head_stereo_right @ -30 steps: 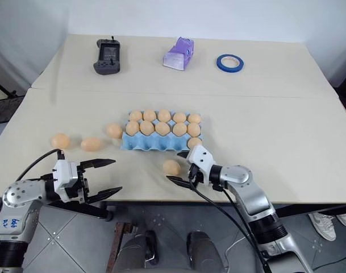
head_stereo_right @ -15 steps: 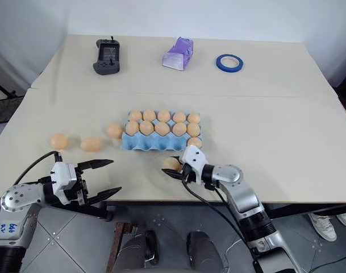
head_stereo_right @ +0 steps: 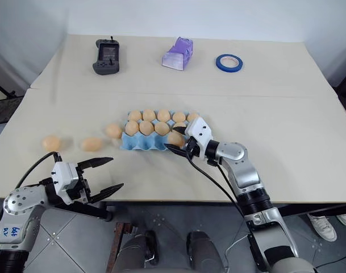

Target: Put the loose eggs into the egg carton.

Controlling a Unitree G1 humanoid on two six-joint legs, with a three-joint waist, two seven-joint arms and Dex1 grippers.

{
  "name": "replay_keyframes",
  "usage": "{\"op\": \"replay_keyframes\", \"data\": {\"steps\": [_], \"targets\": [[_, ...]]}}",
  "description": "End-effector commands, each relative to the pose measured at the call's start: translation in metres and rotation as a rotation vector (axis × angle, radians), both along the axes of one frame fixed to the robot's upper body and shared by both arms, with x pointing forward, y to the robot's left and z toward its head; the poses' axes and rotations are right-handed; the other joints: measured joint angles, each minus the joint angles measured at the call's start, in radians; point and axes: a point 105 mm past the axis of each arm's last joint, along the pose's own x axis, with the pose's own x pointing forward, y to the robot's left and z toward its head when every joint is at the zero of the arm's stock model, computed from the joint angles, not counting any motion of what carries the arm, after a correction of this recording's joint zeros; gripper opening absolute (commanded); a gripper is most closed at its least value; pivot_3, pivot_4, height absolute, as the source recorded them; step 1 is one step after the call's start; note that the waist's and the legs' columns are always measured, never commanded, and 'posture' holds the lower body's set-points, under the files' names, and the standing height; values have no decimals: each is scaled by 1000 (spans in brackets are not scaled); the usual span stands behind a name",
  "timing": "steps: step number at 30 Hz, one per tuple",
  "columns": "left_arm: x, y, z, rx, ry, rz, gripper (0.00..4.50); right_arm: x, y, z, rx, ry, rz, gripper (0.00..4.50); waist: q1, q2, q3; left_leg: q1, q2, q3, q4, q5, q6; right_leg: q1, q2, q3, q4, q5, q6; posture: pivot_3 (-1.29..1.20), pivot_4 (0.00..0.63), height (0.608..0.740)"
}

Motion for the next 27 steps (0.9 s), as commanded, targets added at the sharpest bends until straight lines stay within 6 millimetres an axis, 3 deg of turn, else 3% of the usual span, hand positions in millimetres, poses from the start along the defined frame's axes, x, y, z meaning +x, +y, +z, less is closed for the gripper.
{"op": "replay_keyframes", "data": {"steps": [1, 3, 7, 11, 15, 20, 24, 27], "targets": [[-1, 2, 9, 1, -48, 27, 4500, -2, -7, 17, 29, -69, -3, 4402, 0, 0, 0, 0, 0, 0, 0, 0, 0, 0, 0, 0, 0, 0, 0, 0, 150, 740], [-1, 2, 9, 1, -48, 29, 4500, -2, -8, 17, 27, -71, -6, 4461, 1, 0, 0, 0, 0, 0, 0, 0, 0, 0, 0, 0, 0, 0, 0, 0, 150, 740], [6, 25, 18, -85, -86, 227, 4500, -37, -37, 28, 77, -105, 115, 4461, 10, 0, 0, -1, 0, -1, -1, 0, 0, 1, 0, -1, -1, 0, 0, 0, 150, 740], [4, 58, 14, -135, -62, 456, 4500, -71, -64, 16, 95, -75, 200, 4461, 11, 0, 0, -1, 0, -1, -1, -1, 2, 2, 0, -1, -4, 0, 1, 0, 150, 740], [-2, 82, 13, -177, -59, 623, 4500, -77, -82, 4, 88, -38, 158, 4461, -3, 0, 0, 0, 0, -1, 1, -1, 2, 2, 1, 0, -2, 0, 1, 0, 150, 740], [-1, 77, 15, -214, -66, 659, 4500, -77, -85, 2, 102, -81, 115, 4461, 2, -1, 0, 1, 0, -3, 5, 0, 1, 3, 1, 0, 0, 1, 0, 0, 150, 740], [19, 61, 27, -257, -92, 624, 4500, -74, -80, 2, 111, -100, 101, 4461, 9, 0, 0, 0, 0, -3, 5, 0, 1, 4, -1, 0, -3, -5, -15, 0, 150, 740], [41, 55, 35, -248, -95, 614, 4500, -73, -78, 2, 113, -105, 99, 4461, 15, -1, 0, 0, -1, -3, 4, 0, 1, 4, -1, -1, -3, -2, -10, 0, 150, 740]]}}
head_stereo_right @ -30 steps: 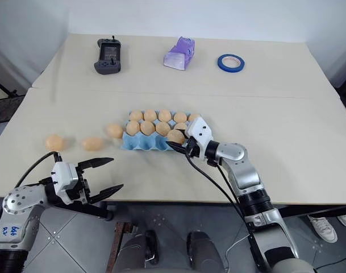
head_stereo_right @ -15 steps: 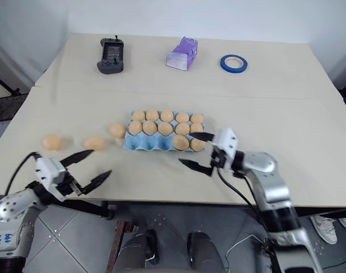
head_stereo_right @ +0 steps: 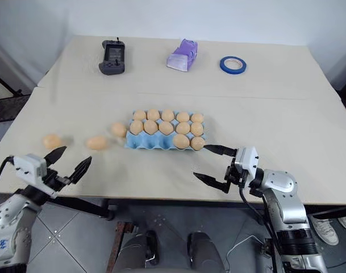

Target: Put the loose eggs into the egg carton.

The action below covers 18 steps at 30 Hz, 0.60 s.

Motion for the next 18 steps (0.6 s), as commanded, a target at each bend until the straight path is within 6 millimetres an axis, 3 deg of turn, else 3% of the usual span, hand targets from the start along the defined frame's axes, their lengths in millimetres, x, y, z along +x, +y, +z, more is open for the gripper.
{"op": "replay_keyframes", "data": {"steps": [1, 6, 13, 16, 18], "targets": [[22, -9, 14, 42, -12, -16, 4500, 0, 3, 8, 11, -49, 0, 4461, 1, 0, 0, 0, 0, 0, 0, 0, 0, 0, 0, 0, 0, 5, 8, 0, 150, 740], [52, -11, 14, 76, 46, -16, 4500, 1, 2, 11, 17, -61, -16, 4461, -4, 0, 0, 0, 0, 1, -3, 0, 0, -2, 2, 1, 0, 6, 12, 0, 150, 740], [63, -20, -1, 62, 116, -49, 4500, -1, 0, 12, 25, -65, -45, 4461, -4, 0, 0, 0, 1, 2, -3, 1, 0, -3, 4, 1, 1, 5, 13, 0, 150, 740], [63, -21, -9, 64, 150, -42, 3918, -1, 0, 13, 29, -67, -55, 4500, -2, 0, 0, 0, 1, 2, -1, 1, 0, -2, 3, 1, 2, 6, 13, 0, 150, 740], [62, -22, -16, 66, 179, -45, 3267, -1, 1, 13, 33, -68, -60, 4500, -2, 0, 0, 0, 1, 2, 0, 1, 0, -2, 3, 1, 3, 6, 13, 0, 150, 740]]}}
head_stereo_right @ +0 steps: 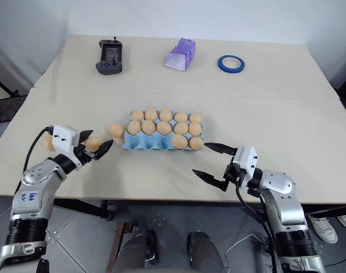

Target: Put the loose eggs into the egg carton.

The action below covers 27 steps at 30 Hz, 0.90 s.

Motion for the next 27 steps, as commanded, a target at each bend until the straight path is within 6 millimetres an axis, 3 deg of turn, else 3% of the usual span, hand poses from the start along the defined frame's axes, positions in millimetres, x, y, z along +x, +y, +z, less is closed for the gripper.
{"op": "replay_keyframes", "data": {"steps": [1, 5, 8, 11, 14, 17, 22, 27], "targets": [[0, 0, -5, -5, 21, 0, 2941, -3, 0, 12, 19, -53, -7, 4500, 0, 0, 0, 0, 0, 0, 0, 0, 0, 0, 0, 0, 0, 0, 0, 0, 150, 740], [-2, 3, -9, -7, 37, 9, 1748, -3, 2, 12, 22, -53, -8, 4500, 0, 0, 0, 0, 0, -1, 0, 0, 0, 0, 0, 0, 1, 0, 0, 0, 150, 740], [-6, 7, -2, -11, 12, -6, 1516, -1, 2, 13, 24, -52, -9, 4500, -1, 0, 0, 0, 0, -1, 0, 0, 0, 0, 0, 0, 1, 0, 0, 0, 150, 740], [-8, -5, 24, -33, -85, -93, 1516, 0, 2, 13, 23, -52, -9, 4500, 0, 0, 0, 0, 0, -1, 0, 0, 0, 0, 0, 0, 1, 0, 0, 0, 150, 740], [-9, -34, 51, -30, -149, -241, 1516, 1, 1, 13, 22, -50, -11, 4500, 4, 0, 0, 0, 0, -1, 0, 0, 0, 0, 0, 0, 1, 0, 0, 0, 150, 740], [-8, -64, 64, -33, -163, -373, 1516, 3, 1, 13, 21, -49, -12, 4500, 20, 0, 0, 0, 0, -1, 1, 0, 0, 0, 0, -1, 1, 0, 0, 0, 150, 740], [4, -134, 51, -16, -100, -626, 1516, 5, -2, 13, 14, -62, -35, 4500, 31, 0, 0, 0, -1, 0, 2, 0, 0, 1, -1, 0, 1, 0, 0, 0, 150, 740], [18, -161, 37, 25, -55, -712, 1516, 5, -4, 14, 16, -75, -65, 4500, 23, 0, 0, -1, -1, 0, 5, 0, 1, 1, 0, 1, 1, 0, 0, 0, 150, 740]]}}
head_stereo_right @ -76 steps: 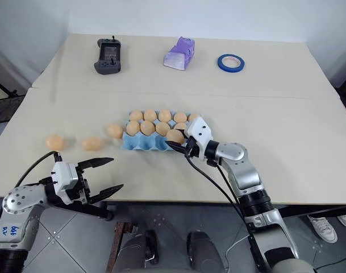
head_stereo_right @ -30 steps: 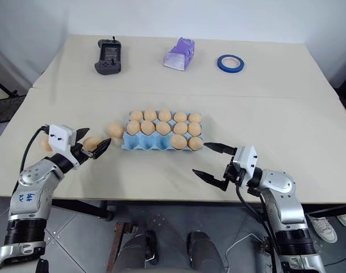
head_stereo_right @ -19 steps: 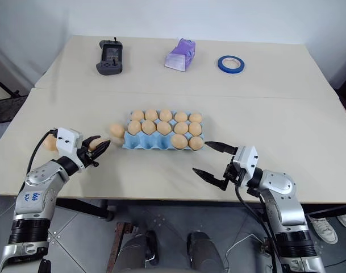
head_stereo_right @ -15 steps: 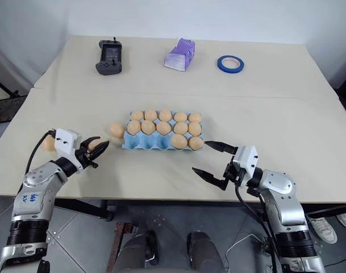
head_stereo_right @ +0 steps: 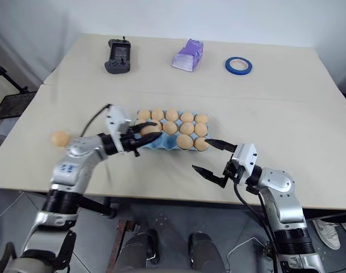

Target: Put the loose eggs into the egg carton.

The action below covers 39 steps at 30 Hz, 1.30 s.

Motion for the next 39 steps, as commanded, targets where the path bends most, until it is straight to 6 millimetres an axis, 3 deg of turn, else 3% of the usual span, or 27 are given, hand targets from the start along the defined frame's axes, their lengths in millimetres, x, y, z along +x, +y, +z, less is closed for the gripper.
{"op": "replay_keyframes", "data": {"steps": [1, 6, 12, 16, 20, 23, 27, 31, 36, 39], "targets": [[8, -10, 1, 40, -45, -43, 1516, -2, -4, 11, 14, -62, -29, 4500, -5, 0, 0, 0, 0, 0, 0, 0, 0, 0, 1, 0, 0, 0, 0, 0, 150, 740], [14, -19, -1, 18, -37, -76, 1516, -7, -5, 11, 24, -65, -54, 4500, -3, 0, 0, 0, 1, -1, 0, 2, 2, 0, 2, 0, 1, 0, 0, 0, 150, 740], [7, -24, -4, 13, -57, -134, 3360, -12, -2, 8, 37, -53, -66, 4500, -3, 0, 0, 0, 1, -1, 2, 1, 1, 0, 1, -1, 2, 0, 1, 0, 150, 740], [8, -3, 12, -18, -136, -76, 4484, -12, -1, 7, 37, -49, -60, 4500, -5, 0, 0, 0, 1, -1, 2, 1, 0, 0, 1, -1, 3, 0, 1, 0, 150, 740], [1, 33, 32, -85, -227, 8, 4484, -10, 0, 6, 34, -46, -45, 4500, -8, 0, 0, 0, 2, -1, 1, 1, 1, 0, 1, -1, 3, 0, 1, 0, 150, 740], [-12, 69, 35, -88, -253, 69, 4484, -7, 1, 5, 28, -44, -27, 4500, -11, 0, 0, 0, 2, -1, 1, 1, 1, 0, 2, -1, 3, 0, 1, 0, 150, 740], [-36, 127, 24, -48, -256, 257, 4484, -3, 3, 3, 1, -49, 10, 4500, -11, 0, 0, 0, 2, -1, 1, 1, 0, 0, 1, -1, 3, 0, 1, 0, 150, 740], [-59, 170, 13, -64, -247, 475, 4484, 1, 5, 4, 6, -53, 30, 4500, -9, 0, 0, 0, 2, -1, 1, 0, 0, 0, -1, -1, 3, 0, 0, 0, 150, 740], [-84, 195, -15, -62, -182, 627, 4484, 3, 8, 4, 4, -61, 54, 4500, -6, 0, 0, 0, 1, -3, 0, -1, 0, 1, -4, -3, 1, -1, -1, 0, 150, 740], [-88, 194, -22, -62, -166, 646, 4484, 5, 9, 4, 2, -62, 64, 4500, -9, 0, 0, 0, 1, -2, -3, -1, 0, 1, -4, -2, -1, -1, -2, 0, 150, 740]]}}
